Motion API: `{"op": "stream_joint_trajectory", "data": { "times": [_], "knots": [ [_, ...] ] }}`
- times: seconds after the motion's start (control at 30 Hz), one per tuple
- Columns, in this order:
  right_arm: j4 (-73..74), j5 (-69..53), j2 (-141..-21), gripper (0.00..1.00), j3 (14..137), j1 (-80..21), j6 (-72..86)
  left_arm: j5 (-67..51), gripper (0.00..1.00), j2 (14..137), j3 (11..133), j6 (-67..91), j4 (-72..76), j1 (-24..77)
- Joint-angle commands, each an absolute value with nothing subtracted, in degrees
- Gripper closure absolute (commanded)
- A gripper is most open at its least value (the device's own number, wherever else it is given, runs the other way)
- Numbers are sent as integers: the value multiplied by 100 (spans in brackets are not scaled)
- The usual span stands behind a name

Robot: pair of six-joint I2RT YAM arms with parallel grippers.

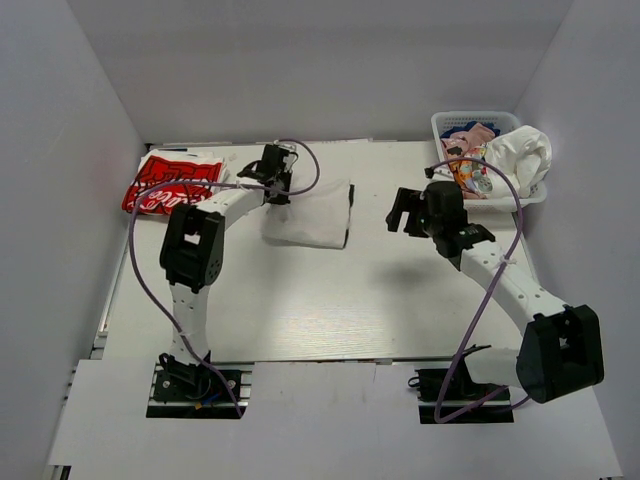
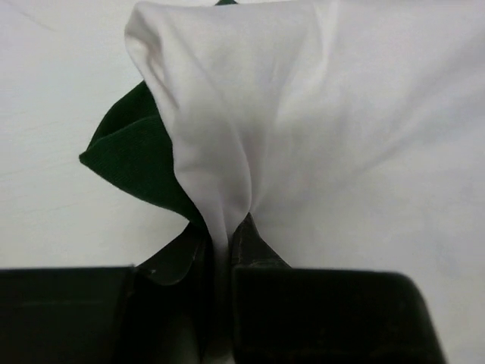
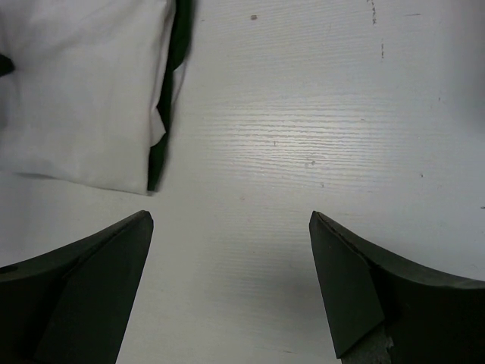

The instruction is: Fold and stack the t-shirts

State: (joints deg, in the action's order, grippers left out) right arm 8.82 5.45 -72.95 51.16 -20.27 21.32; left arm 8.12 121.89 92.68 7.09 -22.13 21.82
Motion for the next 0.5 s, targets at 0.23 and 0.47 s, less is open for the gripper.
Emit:
{"op": "stream_joint_trajectory", "data": {
  "times": [0.23,0.47],
  "knots": [
    [712,958,-7005,10,4975,-2013,1951,2285,100,10039,8676,-1106,-1970,1803],
    [765,914,-6917,10,4983,-2021,1942,2312,100,9835,8884,-1687,-2153,1205]
  ]
}}
